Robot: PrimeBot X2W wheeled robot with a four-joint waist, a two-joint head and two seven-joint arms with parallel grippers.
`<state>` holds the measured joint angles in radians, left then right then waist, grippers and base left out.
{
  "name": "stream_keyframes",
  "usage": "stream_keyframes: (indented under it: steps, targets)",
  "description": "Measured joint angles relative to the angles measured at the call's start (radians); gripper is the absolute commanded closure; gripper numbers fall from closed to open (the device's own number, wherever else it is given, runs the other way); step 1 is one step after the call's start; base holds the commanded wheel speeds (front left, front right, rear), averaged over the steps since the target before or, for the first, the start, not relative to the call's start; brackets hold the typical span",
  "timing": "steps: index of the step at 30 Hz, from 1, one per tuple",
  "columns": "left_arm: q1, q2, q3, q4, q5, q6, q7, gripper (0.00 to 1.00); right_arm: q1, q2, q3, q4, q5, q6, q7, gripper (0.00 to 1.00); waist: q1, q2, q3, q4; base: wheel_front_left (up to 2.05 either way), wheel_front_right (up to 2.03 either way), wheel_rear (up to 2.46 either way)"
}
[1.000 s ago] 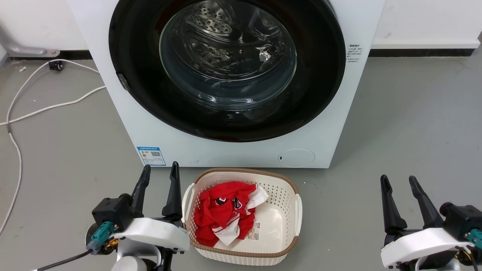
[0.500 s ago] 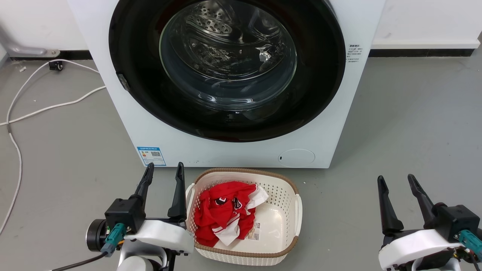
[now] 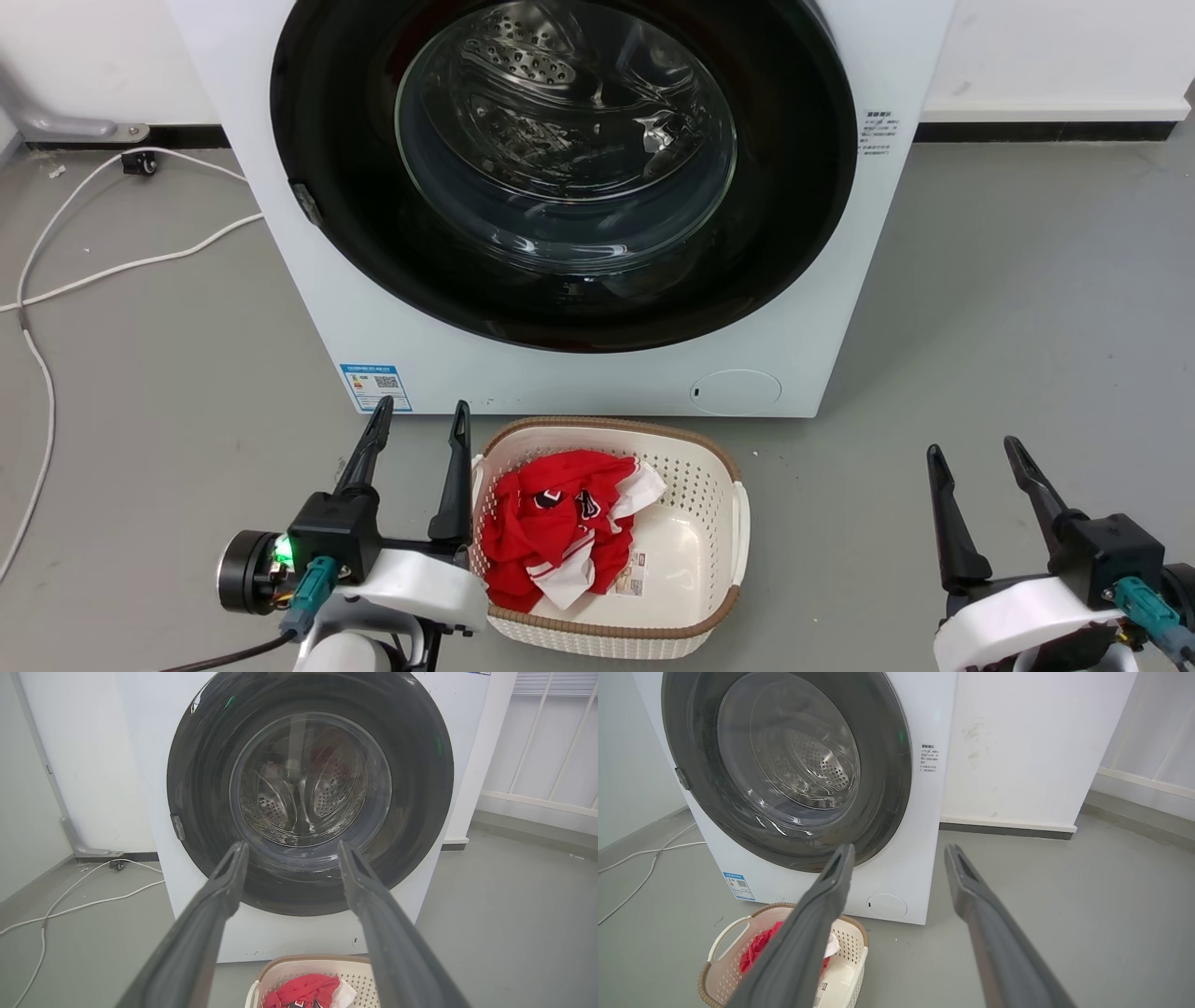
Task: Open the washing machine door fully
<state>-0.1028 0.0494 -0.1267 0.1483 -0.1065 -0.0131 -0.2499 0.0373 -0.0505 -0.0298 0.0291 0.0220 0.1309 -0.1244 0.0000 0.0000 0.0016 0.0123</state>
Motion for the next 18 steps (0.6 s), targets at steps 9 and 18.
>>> stream_keyframes:
  steps: [9, 18]
  targets:
    - [0.0, 0.0, -0.005, 0.003, 0.049, 0.005, -0.013, 0.0, 0.004, 0.0, 0.003, -0.003, -0.039, 0.0, -0.013, 0.0, 0.0, 0.0, 0.0, 0.001, 0.0, 0.0, 0.0]
    - [-0.001, 0.0, -0.007, 0.004, 0.044, 0.006, -0.013, 0.0, 0.004, 0.0, 0.0, -0.002, -0.037, 0.0, -0.017, 0.0, 0.0, 0.0, 0.004, 0.0, 0.0, 0.0, 0.0]
